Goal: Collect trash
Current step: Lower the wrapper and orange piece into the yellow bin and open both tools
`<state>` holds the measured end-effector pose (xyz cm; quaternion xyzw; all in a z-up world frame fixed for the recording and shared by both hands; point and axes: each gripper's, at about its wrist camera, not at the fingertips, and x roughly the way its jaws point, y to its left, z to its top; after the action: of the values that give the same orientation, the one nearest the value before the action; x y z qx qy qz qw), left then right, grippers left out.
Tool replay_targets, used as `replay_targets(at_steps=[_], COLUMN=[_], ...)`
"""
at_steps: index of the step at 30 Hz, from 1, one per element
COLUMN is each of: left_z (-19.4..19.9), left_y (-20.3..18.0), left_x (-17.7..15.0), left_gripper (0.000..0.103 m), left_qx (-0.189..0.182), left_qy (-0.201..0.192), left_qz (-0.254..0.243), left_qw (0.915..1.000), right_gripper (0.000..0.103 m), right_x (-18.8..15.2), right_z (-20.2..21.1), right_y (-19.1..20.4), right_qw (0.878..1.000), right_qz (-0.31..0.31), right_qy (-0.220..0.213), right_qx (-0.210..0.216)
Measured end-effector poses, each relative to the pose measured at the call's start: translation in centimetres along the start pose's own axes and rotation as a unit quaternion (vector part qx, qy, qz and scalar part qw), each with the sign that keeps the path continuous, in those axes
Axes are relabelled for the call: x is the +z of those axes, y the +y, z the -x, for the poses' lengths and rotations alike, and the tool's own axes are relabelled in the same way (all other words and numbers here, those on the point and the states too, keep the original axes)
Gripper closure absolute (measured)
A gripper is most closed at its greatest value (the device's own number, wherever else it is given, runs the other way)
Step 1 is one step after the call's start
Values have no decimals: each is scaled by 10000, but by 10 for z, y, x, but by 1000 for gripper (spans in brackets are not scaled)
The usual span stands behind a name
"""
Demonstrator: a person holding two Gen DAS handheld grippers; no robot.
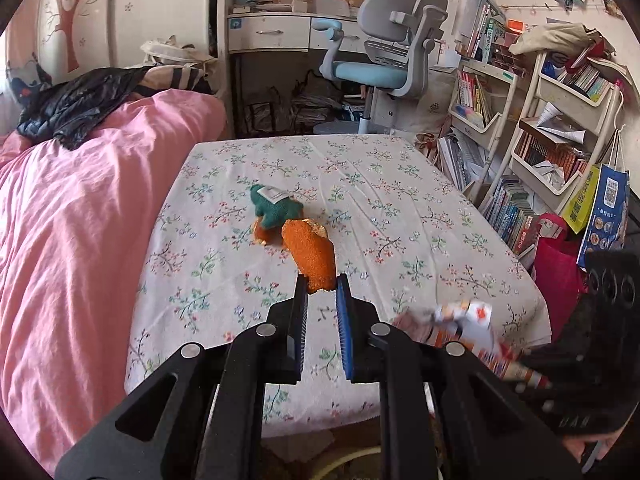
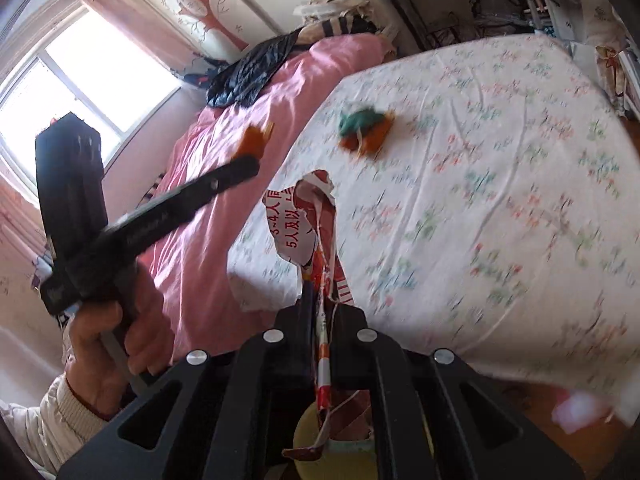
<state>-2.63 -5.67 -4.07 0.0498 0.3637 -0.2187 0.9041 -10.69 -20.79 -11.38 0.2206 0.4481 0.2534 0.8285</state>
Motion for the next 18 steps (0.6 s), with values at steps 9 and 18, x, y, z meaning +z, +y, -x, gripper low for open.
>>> replay_targets(at_steps=[9, 18], left_z=[36, 56], left_y=[13, 8], left_x=[-45, -80], left_gripper=[89, 89], left_qx=[86, 37], left_qy=[60, 280], left_qz=[298, 358], left_qw=[9995, 9990], right_gripper=[92, 54], right_x=[-95, -103], right_z=[-77, -65], right_y=[33, 16], right_qw=[9840, 9854], right_qz=[430, 0], right_qy=[1694, 1399], right_qx=[-345, -969])
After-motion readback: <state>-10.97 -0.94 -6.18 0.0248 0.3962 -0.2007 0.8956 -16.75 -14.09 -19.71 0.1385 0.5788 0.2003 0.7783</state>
